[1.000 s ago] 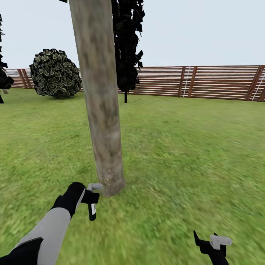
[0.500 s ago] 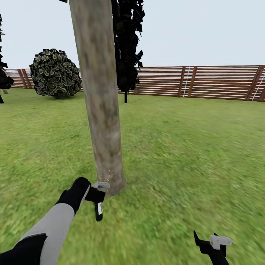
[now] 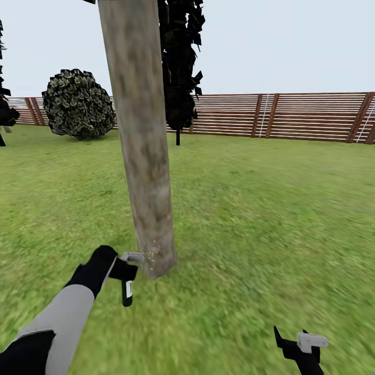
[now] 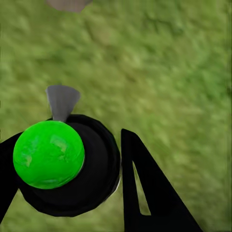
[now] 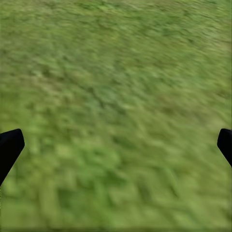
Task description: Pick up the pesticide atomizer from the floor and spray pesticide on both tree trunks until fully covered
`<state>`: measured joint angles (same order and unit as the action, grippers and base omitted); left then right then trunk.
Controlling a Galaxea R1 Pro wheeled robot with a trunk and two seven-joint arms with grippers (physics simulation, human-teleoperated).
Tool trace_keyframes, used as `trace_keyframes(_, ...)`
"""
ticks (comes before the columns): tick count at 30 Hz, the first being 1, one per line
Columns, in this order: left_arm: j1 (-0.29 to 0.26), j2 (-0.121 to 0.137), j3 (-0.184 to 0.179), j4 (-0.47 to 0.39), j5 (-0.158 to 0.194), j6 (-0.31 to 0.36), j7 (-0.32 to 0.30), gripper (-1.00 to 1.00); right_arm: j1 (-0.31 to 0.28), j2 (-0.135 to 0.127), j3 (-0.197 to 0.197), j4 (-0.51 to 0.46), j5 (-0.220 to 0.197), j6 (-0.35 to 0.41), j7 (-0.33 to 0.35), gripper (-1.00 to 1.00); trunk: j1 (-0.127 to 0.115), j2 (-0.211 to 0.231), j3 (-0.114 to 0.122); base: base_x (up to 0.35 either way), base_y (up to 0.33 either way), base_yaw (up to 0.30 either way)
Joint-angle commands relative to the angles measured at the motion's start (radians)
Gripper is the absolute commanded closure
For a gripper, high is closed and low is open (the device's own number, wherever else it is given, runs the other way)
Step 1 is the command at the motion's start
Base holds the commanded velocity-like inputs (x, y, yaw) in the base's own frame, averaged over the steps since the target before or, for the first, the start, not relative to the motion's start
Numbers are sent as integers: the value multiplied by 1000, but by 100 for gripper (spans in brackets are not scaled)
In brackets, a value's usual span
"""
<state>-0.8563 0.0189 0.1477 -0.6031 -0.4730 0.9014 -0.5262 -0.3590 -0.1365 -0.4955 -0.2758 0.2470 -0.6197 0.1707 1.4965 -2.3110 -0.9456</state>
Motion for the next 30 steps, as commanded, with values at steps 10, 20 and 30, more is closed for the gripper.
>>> trace_keyframes(10,-33,-53,0,-132,-3,97,0,100,0,0,0,0,0,0,0,-100,0,0,0,-106,0,0)
trace_keyframes(20,-50,-74,-4,-135,-4,106,1,100,0,0,0,0,0,0,0,-100,0,0,0,0,0,0)
trace_keyframes(30,-71,-59,1,-135,-5,108,0,100,0,0,0,0,0,0,0,-100,0,0,0,0,0,0)
